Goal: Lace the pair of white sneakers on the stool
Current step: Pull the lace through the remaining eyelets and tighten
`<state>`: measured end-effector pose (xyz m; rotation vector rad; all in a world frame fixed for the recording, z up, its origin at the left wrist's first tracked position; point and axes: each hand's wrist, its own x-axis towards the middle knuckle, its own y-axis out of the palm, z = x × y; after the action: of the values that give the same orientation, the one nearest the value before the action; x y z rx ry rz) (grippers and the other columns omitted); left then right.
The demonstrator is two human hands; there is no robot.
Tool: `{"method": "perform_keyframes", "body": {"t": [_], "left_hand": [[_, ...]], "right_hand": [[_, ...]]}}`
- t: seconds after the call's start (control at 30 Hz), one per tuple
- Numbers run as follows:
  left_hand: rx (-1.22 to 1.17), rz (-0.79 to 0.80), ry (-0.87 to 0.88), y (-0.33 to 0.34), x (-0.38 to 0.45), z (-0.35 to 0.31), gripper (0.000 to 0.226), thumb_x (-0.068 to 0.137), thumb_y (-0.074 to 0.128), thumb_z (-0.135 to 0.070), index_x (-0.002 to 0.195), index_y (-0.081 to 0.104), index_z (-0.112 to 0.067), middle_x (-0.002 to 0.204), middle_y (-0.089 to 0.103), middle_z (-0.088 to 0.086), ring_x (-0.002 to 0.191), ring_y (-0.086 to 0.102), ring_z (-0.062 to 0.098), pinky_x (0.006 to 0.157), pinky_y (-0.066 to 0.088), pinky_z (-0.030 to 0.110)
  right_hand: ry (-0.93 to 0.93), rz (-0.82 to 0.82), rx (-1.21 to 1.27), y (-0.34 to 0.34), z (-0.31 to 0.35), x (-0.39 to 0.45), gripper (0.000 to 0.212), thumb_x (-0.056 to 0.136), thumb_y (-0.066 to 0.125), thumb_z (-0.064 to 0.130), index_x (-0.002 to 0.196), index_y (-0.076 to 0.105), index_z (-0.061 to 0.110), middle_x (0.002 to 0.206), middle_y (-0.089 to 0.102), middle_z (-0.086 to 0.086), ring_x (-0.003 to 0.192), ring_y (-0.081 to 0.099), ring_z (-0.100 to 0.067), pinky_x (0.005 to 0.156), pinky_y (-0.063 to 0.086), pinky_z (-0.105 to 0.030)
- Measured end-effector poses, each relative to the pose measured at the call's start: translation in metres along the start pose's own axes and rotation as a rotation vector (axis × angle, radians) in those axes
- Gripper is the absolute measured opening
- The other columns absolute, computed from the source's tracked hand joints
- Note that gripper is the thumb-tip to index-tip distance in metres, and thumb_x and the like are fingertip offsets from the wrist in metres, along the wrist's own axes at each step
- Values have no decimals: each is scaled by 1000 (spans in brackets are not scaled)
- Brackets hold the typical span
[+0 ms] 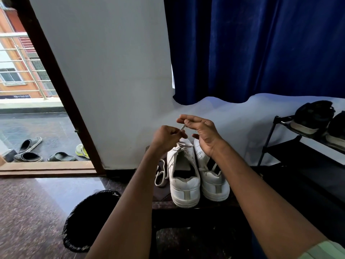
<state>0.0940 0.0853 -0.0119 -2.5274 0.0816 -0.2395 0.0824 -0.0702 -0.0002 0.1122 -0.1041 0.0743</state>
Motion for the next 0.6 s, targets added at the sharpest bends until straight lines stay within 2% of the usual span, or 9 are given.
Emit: {"method": "perform_keyframes", "body": {"t": [0.07,0.13,0.2,0.27,0.3,0.37,0.47,0.53,0.6], "left_hand": [[193,-107,-102,-5,2,12,21,94,68,-34,79,81,-26,76,76,1,68,68,19,61,46,25],[388,-216,-239,-12,-3,18,19,86,65,-29,92,80,-18,93,76,10,86,71,32,67,50,29],[597,-229,-329,-17,-11,22,24,86,61,-17,105,74,-11,106,73,16,98,70,38,73,51,34],[708,-218,-291,-18,-13,22,23,88,62,-13,108,73,-9,110,72,16,101,70,38,74,52,34],[678,-220,-222,-17,-11,21,22,88,66,-16,109,73,-11,111,73,15,100,71,38,75,54,34],[412,-184,-22,-14,-6,14,30,88,77,-27,117,74,-18,112,75,9,97,74,30,80,58,34],[3,-56,131,-4,-4,-6,19,91,77,-22,109,73,-18,90,78,2,66,75,15,62,58,26],[-62,-64,99,-1,-3,-6,7,91,77,-17,97,75,-15,73,77,2,55,70,11,56,55,23],[83,-142,63,-4,2,10,6,86,79,-16,82,80,-19,63,74,-1,51,66,8,56,50,19]], "right_hand": [[17,-75,43,-3,-1,1,26,95,66,17,118,77,20,113,79,8,119,61,-11,96,38,-42],[18,-174,113,-7,0,1,26,94,66,15,116,78,19,110,79,7,110,61,-11,90,39,-39],[14,-261,165,-10,0,2,25,94,66,12,114,79,17,107,80,6,103,61,-9,87,41,-36],[11,-300,160,-11,-2,2,24,93,66,9,112,79,16,104,80,5,98,61,-8,85,41,-34],[10,-290,130,-10,-3,1,24,93,66,8,112,80,16,104,80,5,97,62,-7,84,42,-34],[4,-225,37,-5,-5,0,24,92,68,7,110,81,16,103,80,6,98,65,-4,83,44,-32],[-20,-148,-39,3,-10,0,23,93,69,5,109,82,17,103,80,7,95,70,2,75,51,-20],[-28,-159,-46,3,-11,1,22,93,69,6,107,82,17,101,81,7,93,70,1,75,50,-21],[-28,-200,-7,0,-10,1,21,91,70,7,107,82,16,101,81,5,93,68,-3,80,46,-30]]}}
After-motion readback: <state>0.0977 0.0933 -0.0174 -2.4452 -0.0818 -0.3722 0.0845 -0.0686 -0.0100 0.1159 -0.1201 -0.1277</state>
